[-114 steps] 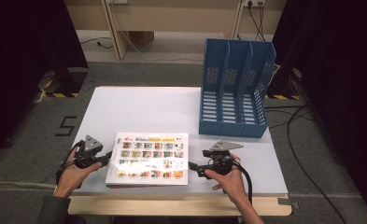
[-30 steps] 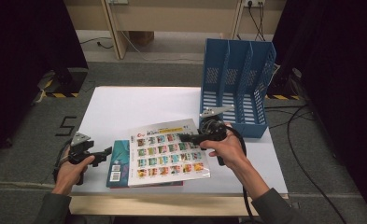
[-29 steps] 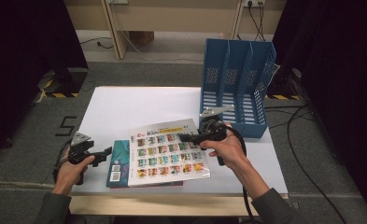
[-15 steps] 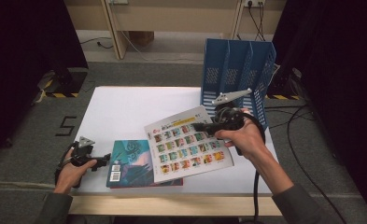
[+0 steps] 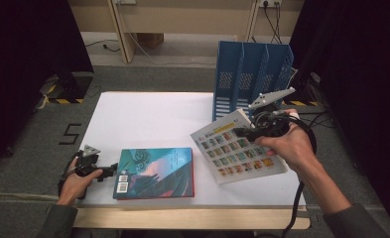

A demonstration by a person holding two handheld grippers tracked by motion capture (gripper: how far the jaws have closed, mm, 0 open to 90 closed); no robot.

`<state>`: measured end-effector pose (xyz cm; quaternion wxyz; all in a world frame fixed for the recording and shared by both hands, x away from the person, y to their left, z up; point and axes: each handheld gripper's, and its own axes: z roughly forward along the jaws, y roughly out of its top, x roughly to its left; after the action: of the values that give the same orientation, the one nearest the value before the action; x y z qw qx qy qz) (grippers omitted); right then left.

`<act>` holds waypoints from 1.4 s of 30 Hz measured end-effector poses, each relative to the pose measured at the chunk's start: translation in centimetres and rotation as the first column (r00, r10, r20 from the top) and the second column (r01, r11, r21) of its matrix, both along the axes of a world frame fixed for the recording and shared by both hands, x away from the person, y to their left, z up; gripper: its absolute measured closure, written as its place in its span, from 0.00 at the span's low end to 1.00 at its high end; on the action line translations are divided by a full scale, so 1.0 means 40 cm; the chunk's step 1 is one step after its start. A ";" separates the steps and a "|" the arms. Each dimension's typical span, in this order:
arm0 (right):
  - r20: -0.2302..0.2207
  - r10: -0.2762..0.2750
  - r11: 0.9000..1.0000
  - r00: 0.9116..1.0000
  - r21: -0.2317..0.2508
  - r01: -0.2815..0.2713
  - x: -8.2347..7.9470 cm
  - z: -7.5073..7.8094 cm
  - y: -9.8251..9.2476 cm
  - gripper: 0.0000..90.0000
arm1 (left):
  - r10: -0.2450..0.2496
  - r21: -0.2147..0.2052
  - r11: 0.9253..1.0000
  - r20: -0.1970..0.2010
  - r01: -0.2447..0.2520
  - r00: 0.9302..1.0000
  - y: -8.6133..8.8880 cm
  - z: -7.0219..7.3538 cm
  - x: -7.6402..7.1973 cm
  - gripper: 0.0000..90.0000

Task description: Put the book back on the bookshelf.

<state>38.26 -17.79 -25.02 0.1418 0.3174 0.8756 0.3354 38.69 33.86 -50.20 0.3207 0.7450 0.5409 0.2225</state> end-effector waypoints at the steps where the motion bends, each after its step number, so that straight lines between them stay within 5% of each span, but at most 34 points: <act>1: -0.007 -0.008 1.000 1.000 -0.026 0.007 0.001 -0.005 -0.004 0.81 | -0.002 -0.001 1.000 0.000 0.002 1.000 0.000 0.000 0.000 0.12; 7: -0.016 -0.020 1.000 1.000 -0.003 0.020 -0.002 -0.004 -0.032 0.81 | -0.005 0.000 1.000 -0.003 0.005 1.000 -0.001 0.000 0.004 0.11; 15: -0.035 -0.010 1.000 0.999 0.018 0.010 0.003 -0.017 -0.010 0.79 | -0.006 -0.003 1.000 0.000 0.006 1.000 0.000 -0.001 0.003 0.10; 26: -0.036 0.021 0.998 0.999 -0.051 -0.023 0.003 -0.009 0.048 0.77 | -0.008 -0.001 1.000 0.002 0.008 1.000 -0.001 -0.002 0.003 0.10; 37: -0.053 0.026 0.988 0.998 -0.148 -0.033 0.060 -0.009 0.154 0.77 | -0.011 -0.004 1.000 0.007 0.011 1.000 0.000 -0.003 0.002 0.10; 42: -0.066 0.015 0.987 0.998 -0.156 -0.026 0.077 -0.010 0.169 0.76 | -0.011 -0.004 1.000 0.009 0.011 1.000 -0.001 -0.003 0.001 0.10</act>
<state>41.35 -11.03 -25.41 0.1345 0.3069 0.9066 0.2564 38.75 33.83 -50.33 0.3260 0.7464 0.5356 0.2231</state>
